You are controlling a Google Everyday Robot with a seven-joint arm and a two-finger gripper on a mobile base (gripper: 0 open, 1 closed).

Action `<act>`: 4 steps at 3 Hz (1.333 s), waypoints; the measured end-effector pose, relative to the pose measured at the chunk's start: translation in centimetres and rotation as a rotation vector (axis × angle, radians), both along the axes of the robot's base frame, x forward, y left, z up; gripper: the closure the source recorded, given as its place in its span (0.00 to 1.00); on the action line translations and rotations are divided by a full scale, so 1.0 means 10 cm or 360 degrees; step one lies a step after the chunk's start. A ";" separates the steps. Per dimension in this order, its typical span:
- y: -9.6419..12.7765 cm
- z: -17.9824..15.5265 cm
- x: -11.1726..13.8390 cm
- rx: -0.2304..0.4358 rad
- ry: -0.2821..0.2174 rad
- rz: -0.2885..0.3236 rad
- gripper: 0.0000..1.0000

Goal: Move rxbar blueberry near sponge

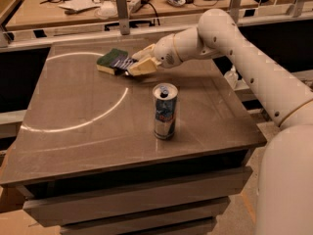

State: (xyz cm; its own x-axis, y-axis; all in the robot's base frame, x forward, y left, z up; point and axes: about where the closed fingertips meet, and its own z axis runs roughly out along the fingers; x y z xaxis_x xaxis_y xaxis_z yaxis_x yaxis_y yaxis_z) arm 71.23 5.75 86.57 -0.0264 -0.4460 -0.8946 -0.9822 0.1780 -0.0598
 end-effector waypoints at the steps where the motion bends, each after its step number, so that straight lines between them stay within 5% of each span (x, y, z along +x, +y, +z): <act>1: 0.01 -0.01 -0.02 -0.0006 -0.0002 0.0003 0.13; 2: -0.03 -0.01 0.00 0.0007 0.0011 -0.0026 0.00; 3: -0.27 -0.02 0.11 0.0075 0.0070 -0.0163 0.00; 4: -0.85 0.03 0.34 0.0126 0.0054 -0.0449 0.00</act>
Offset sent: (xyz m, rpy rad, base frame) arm 0.0004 -0.0076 0.0012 -0.0025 -0.0015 -0.0232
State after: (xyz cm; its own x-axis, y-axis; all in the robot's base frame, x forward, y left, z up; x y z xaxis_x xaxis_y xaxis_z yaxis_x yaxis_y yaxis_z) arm 74.61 -2.76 86.90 -0.1701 -0.3454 -0.9229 -0.8944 0.4473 -0.0025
